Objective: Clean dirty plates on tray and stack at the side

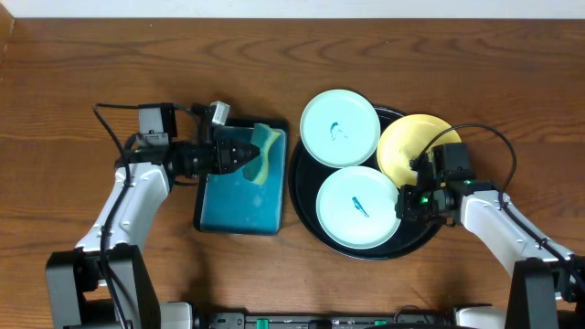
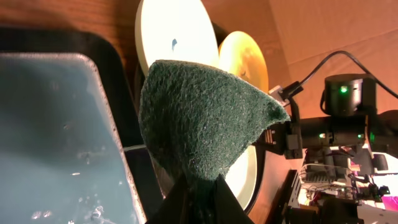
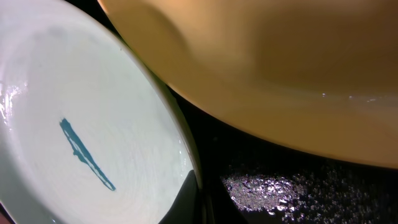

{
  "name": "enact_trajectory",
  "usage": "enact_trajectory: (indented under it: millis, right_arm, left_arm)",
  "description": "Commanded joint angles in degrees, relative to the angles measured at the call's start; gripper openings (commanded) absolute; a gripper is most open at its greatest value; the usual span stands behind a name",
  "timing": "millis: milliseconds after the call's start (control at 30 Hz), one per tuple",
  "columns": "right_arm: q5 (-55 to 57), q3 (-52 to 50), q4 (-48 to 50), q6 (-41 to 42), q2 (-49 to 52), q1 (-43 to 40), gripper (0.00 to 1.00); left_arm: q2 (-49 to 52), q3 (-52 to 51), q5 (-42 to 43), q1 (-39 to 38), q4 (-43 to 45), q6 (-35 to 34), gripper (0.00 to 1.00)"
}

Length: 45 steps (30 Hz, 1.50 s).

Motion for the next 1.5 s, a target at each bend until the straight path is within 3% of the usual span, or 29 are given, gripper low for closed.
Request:
enact_trajectory:
  millis: [0,200,500,867,1100,1267,1467]
  right_arm:
    - [0.4,-0.2,0.2,-0.3,0.5,0.3,0.01]
    - [0.4,-0.2,0.1,-0.3,0.5,0.3,0.01]
    - [0.4,-0.2,-0.1,-0.3,0.5,0.3,0.01]
    - [0.4,-0.2,-0.1,-0.3,0.5,0.3,0.01]
    - [0.4,-0.2,-0.1,-0.3,0.5,0.3,0.01]
    - [0.4,-0.2,-0.1,-0.3,0.5,0.3,0.01]
    - [0.4,-0.2,-0.1,-0.3,0.5,0.3,0.01]
  left_arm:
    - [-0.5,-0.1,3.9,0.6,1.0,1.7,0.07]
    - [-1.0,-0.1,3.8,0.6,7.5,1.6,0.07]
    - [-6.2,-0.1,-5.9,0.6,13.5,1.6,0.07]
    - [-8.9,-0.1,-6.8,0.5,13.4,1.6,0.07]
    - [-8.9,-0.1,-13.2,-1.7,10.7,1.6,0.08]
    - [-8.9,-0.1,-23.8,-5.7,8.8,1.6,0.07]
    - [-8.1,-0.1,-51.7,-12.6,1.0,-0.4,0.08]
